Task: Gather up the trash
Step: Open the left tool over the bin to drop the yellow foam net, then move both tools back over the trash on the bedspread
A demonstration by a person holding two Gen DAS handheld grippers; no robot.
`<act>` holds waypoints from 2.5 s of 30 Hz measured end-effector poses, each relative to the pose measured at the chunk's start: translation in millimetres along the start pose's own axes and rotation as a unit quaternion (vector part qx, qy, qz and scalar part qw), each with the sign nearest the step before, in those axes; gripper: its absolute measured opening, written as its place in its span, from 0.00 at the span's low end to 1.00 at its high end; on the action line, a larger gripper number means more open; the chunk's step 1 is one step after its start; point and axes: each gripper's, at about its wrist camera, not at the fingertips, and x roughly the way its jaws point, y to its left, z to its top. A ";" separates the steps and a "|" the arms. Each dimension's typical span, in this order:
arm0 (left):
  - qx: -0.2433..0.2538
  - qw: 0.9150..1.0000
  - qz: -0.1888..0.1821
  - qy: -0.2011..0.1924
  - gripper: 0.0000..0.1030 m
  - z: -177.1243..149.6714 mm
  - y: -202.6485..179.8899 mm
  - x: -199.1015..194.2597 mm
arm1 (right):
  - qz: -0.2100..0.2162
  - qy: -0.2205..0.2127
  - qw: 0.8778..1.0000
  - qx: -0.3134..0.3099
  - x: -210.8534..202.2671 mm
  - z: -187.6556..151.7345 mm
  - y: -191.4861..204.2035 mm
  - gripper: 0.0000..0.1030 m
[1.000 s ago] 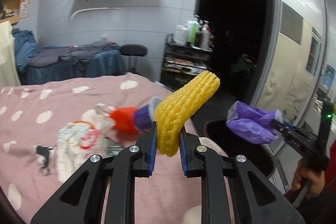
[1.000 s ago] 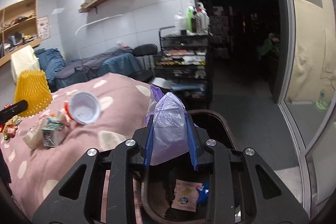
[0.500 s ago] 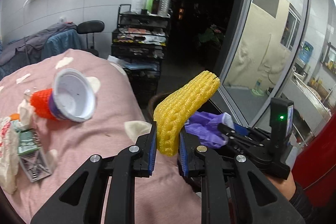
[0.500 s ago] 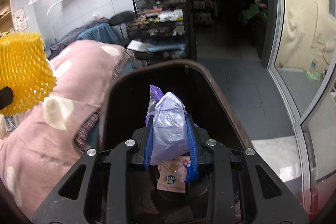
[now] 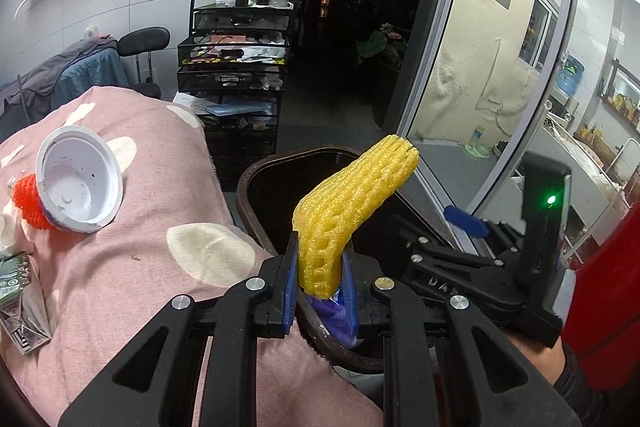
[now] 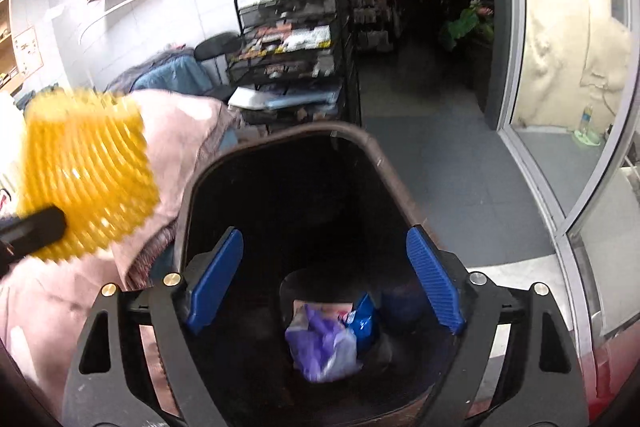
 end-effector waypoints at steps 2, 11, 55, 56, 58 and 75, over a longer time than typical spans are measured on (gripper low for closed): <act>0.002 1.000 -0.001 0.002 0.19 1.7 -2.2 2.0 | -0.012 -0.014 1.000 0.005 -8.7 6.4 -3.0 0.86; 0.007 0.999 -0.025 0.028 0.19 6.5 -17.6 21.0 | -0.059 -0.074 0.995 0.043 -45.6 30.4 -26.5 0.92; 0.059 0.996 0.014 0.059 0.87 -8.0 -39.8 40.8 | -0.068 -0.071 0.995 0.028 -51.4 35.2 -36.0 0.95; 0.057 0.997 0.015 0.052 0.87 -8.0 -38.8 35.5 | -0.065 -0.070 0.995 0.027 -50.9 34.7 -34.8 0.95; 0.054 0.998 0.018 0.038 0.88 -7.9 -36.6 23.4 | -0.062 -0.069 0.995 0.023 -50.2 33.8 -31.9 0.95; 0.014 0.995 0.080 -0.058 0.94 -28.6 21.0 -74.2 | 0.024 -0.055 0.997 -0.044 -44.9 20.4 21.5 0.95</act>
